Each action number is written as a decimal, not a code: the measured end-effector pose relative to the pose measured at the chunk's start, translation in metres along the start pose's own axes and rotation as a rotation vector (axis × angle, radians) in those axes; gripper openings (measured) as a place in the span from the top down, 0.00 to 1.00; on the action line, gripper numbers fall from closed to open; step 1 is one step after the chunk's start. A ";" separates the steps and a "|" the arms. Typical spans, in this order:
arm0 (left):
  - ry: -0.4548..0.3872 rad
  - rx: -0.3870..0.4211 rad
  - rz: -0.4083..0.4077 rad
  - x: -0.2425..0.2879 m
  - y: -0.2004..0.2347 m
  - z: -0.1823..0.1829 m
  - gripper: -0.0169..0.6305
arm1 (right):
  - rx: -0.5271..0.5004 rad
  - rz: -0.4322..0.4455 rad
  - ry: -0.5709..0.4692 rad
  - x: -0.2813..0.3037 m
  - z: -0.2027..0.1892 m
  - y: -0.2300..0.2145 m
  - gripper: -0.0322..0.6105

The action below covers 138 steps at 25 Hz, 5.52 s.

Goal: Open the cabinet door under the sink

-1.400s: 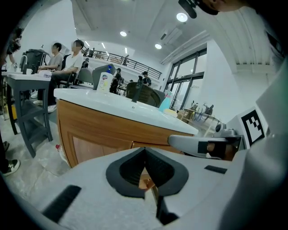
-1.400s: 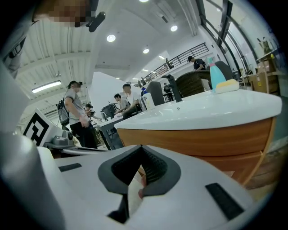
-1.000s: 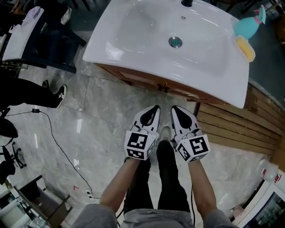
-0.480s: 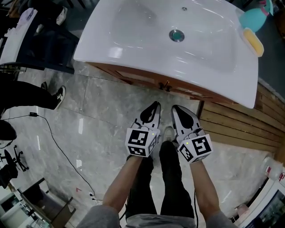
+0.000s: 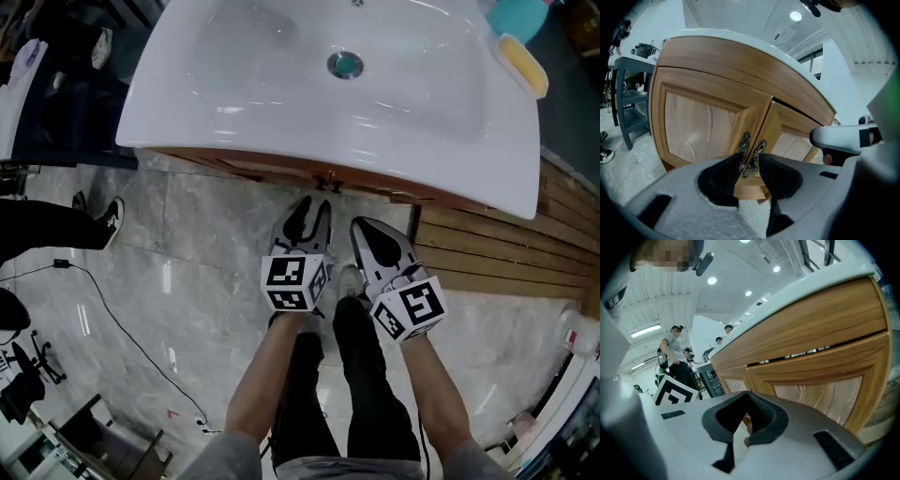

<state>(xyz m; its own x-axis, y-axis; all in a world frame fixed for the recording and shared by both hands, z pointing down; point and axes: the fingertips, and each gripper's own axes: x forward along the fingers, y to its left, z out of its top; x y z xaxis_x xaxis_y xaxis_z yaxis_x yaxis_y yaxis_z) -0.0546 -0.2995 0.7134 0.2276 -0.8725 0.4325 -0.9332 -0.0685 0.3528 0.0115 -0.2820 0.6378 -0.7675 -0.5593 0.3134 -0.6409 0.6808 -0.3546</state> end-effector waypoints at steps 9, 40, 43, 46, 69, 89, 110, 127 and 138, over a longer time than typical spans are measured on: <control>0.025 -0.051 0.051 0.037 0.017 -0.026 0.79 | 0.006 -0.024 0.023 -0.003 -0.018 -0.022 0.94; 0.040 -0.097 0.020 0.027 0.020 -0.039 0.84 | 0.073 0.055 0.108 0.000 -0.035 -0.025 0.94; 0.041 -0.102 0.000 0.018 0.020 -0.042 0.84 | 0.072 0.069 0.114 -0.001 -0.037 -0.020 0.94; 0.034 -0.087 -0.033 0.010 0.020 -0.044 0.84 | 0.067 0.076 0.118 -0.001 -0.040 -0.011 0.94; 0.045 0.050 -0.366 -0.074 0.042 -0.071 0.84 | 0.051 -0.051 0.120 -0.002 -0.094 0.096 0.94; 0.152 0.209 -0.521 -0.180 0.131 -0.097 0.86 | 0.043 -0.003 0.172 0.030 -0.133 0.184 0.94; 0.171 0.235 -0.286 -0.234 0.239 -0.067 0.92 | 0.026 0.035 0.179 0.085 -0.126 0.281 0.94; -0.016 0.237 -0.205 -0.357 0.142 0.097 0.96 | -0.073 0.037 0.018 0.008 0.038 0.341 0.94; -0.134 0.219 -0.096 -0.400 0.078 0.177 0.96 | -0.097 0.079 -0.042 -0.040 0.112 0.352 0.94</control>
<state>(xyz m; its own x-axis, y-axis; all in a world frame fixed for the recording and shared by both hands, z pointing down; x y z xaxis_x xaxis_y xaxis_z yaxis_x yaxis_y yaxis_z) -0.2674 -0.0410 0.4209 0.2929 -0.9123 0.2863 -0.9502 -0.2446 0.1930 -0.1852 -0.0737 0.4017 -0.8165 -0.5202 0.2505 -0.5759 0.7646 -0.2893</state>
